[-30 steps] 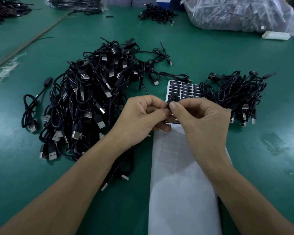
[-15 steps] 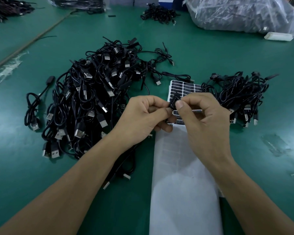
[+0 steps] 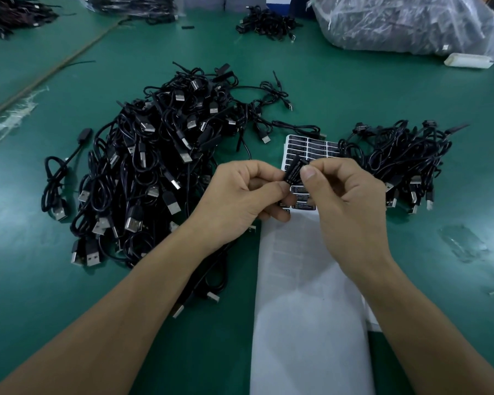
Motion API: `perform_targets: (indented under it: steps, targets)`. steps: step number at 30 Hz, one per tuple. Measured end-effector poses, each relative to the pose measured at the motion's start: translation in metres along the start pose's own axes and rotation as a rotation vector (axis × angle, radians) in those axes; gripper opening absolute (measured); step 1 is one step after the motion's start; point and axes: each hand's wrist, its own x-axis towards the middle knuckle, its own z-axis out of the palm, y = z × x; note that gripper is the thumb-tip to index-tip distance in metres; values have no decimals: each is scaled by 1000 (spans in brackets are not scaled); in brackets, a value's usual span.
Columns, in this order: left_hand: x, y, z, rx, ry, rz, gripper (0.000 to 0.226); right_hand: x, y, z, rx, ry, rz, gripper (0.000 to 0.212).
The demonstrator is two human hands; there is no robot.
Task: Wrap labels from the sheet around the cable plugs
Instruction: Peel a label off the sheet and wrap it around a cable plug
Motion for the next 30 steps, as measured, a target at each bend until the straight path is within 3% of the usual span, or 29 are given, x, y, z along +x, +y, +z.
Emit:
perform_targets:
  steps: [7, 30]
  targets:
    - [0, 0, -1, -15, -33, -2, 7, 1, 3, 0, 58, 4, 60, 10]
    - [1, 0, -1, -25, -53, -18, 9, 2, 4, 1, 141, 5, 64, 10]
